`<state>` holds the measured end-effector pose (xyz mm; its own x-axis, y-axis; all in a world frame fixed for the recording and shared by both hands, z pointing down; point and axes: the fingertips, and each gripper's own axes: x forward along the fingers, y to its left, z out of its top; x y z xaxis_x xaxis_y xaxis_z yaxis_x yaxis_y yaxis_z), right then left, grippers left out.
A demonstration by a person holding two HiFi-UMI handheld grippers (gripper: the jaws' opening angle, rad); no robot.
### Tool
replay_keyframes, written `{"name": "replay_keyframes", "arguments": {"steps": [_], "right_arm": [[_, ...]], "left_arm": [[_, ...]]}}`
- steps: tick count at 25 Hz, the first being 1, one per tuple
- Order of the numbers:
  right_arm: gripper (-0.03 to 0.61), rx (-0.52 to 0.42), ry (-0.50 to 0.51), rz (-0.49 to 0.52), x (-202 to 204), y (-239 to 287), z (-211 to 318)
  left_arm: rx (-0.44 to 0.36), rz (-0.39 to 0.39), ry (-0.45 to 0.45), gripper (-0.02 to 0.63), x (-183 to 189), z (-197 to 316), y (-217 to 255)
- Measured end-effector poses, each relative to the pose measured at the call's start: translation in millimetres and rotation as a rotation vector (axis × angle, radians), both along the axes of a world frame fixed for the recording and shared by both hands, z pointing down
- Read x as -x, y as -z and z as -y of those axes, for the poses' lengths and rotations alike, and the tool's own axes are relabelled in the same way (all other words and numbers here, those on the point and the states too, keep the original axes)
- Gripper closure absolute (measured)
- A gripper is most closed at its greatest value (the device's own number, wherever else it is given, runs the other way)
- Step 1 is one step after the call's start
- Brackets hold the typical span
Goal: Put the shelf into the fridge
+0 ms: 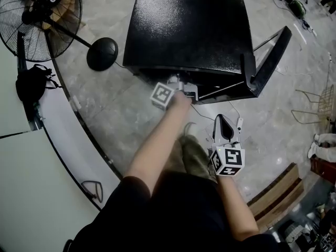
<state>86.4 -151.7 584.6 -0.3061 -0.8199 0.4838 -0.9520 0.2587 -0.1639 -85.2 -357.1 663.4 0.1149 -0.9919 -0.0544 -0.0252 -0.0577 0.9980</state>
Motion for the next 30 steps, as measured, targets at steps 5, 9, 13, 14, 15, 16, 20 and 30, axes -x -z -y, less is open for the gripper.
{"name": "replay_keyframes", "arguments": {"steps": [5, 9, 13, 14, 15, 16, 20, 30], "right_arm": [[0.578, 0.001, -0.01, -0.001, -4.6, -0.5, 2.2], [0.578, 0.005, -0.016, 0.0, -6.8, -3.5, 1.3], [0.578, 0.005, -0.028, -0.005, -11.6, -2.4, 3.0], [0.578, 0.003, -0.031, -0.006, -12.9, -1.6, 3.9], [0.578, 0.0, -0.034, -0.008, -14.3, -0.8, 4.8], [0.578, -0.002, -0.038, -0.008, -15.5, -0.1, 5.2], [0.578, -0.001, -0.052, -0.007, -19.0, 0.4, 3.8], [0.578, 0.005, -0.061, -0.006, -16.6, -0.7, -2.6]], "left_arm": [[-0.021, 0.009, 0.002, 0.592, 0.0, 10.3, 4.6], [-0.022, 0.018, 0.004, 0.594, 0.4, 19.3, 3.4], [-0.012, 0.012, 0.006, 0.594, -1.1, 26.7, 3.6], [-0.012, 0.014, 0.005, 0.594, -1.2, 28.4, 4.0], [-0.013, 0.017, 0.005, 0.594, -1.5, 30.1, 5.3], [-0.01, 0.018, 0.005, 0.594, -2.0, 31.6, 6.3], [0.005, 0.013, 0.005, 0.592, -3.2, 34.1, 7.7], [0.027, 0.007, 0.003, 0.589, -4.1, 37.3, 9.5]]}}
